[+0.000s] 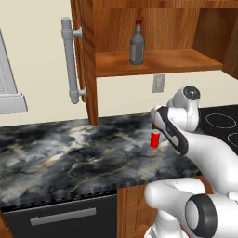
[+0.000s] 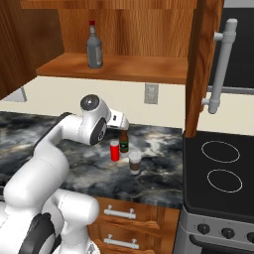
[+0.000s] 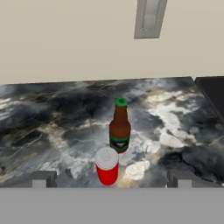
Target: Sort all alcoholic drinks to one cabinet, and non-alcoholic drinks to the other.
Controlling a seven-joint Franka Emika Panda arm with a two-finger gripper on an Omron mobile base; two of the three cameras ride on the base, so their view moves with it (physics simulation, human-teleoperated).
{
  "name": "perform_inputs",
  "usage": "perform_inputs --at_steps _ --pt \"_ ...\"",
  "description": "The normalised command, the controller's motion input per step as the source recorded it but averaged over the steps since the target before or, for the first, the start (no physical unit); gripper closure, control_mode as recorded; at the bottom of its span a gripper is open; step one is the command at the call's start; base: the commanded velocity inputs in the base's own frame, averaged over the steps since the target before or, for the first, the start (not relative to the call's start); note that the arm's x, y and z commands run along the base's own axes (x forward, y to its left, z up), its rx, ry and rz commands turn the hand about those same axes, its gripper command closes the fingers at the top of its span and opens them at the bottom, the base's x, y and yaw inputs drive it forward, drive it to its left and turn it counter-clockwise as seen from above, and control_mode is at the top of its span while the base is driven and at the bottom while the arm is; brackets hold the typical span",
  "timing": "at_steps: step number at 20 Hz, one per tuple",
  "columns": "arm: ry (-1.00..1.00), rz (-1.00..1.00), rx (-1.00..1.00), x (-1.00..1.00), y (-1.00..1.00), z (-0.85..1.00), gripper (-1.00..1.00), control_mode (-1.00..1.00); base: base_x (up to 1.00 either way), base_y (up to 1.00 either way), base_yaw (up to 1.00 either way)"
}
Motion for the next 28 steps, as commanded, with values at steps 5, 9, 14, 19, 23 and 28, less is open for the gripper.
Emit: perform_inputs --at_steps 5,9,14,19,23,28 --pt "0.0 0.0 -0.01 0.14 -0.02 -0.31 -1.0 -1.0 0.0 0.0 0.0" --pt "0.0 0.0 0.0 0.17 -0.02 -0.25 -1.0 -1.0 0.0 0.0 0.0" --pt "0.0 0.0 0.0 0.2 -0.01 -0.16 -1.0 -1.0 0.0 0.0 0.0" --pt "0.0 0.0 0.0 0.22 0.0 -0.12 -1.0 -1.0 0.0 0.0 0.0" --pt "0.0 0.0 -0.01 0.19 -0.02 -0.13 -1.0 -1.0 0.0 0.0 0.0" --pt "0.0 0.0 -0.01 0.16 -0.07 -0.16 -1.0 -1.0 0.0 0.0 0.0"
